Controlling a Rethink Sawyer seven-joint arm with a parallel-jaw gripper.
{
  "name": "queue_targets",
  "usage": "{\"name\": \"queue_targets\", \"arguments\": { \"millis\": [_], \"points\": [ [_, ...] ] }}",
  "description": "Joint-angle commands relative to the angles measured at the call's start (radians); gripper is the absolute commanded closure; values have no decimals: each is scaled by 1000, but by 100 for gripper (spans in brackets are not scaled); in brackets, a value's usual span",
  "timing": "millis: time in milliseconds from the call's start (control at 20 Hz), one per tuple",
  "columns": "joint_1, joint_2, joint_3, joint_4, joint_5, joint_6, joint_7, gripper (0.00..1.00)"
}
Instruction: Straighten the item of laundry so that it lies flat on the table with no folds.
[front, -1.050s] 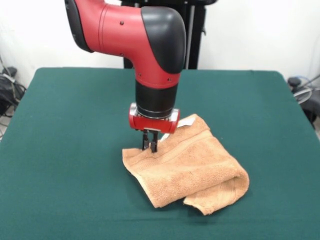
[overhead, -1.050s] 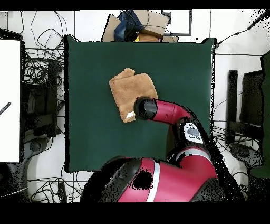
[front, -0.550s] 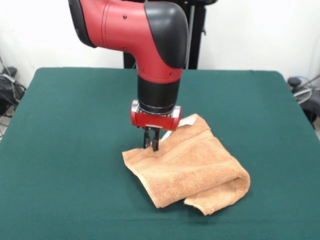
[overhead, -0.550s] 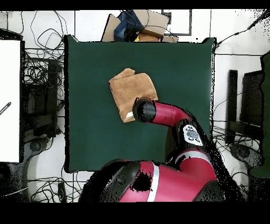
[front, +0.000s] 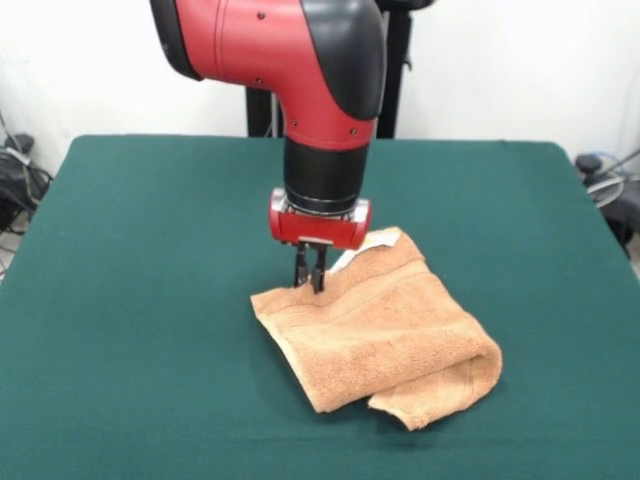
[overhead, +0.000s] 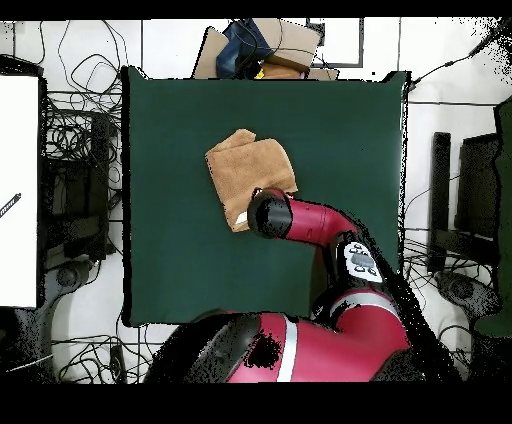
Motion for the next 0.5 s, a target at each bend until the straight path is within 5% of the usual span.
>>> {"name": "queue_targets", "arguments": {
  "millis": [50, 500],
  "points": [
    [32, -24, 35, 83, -17, -65, 168, 100],
    [19, -51, 40, 121, -13, -66, 168, 100]
  ]
}}
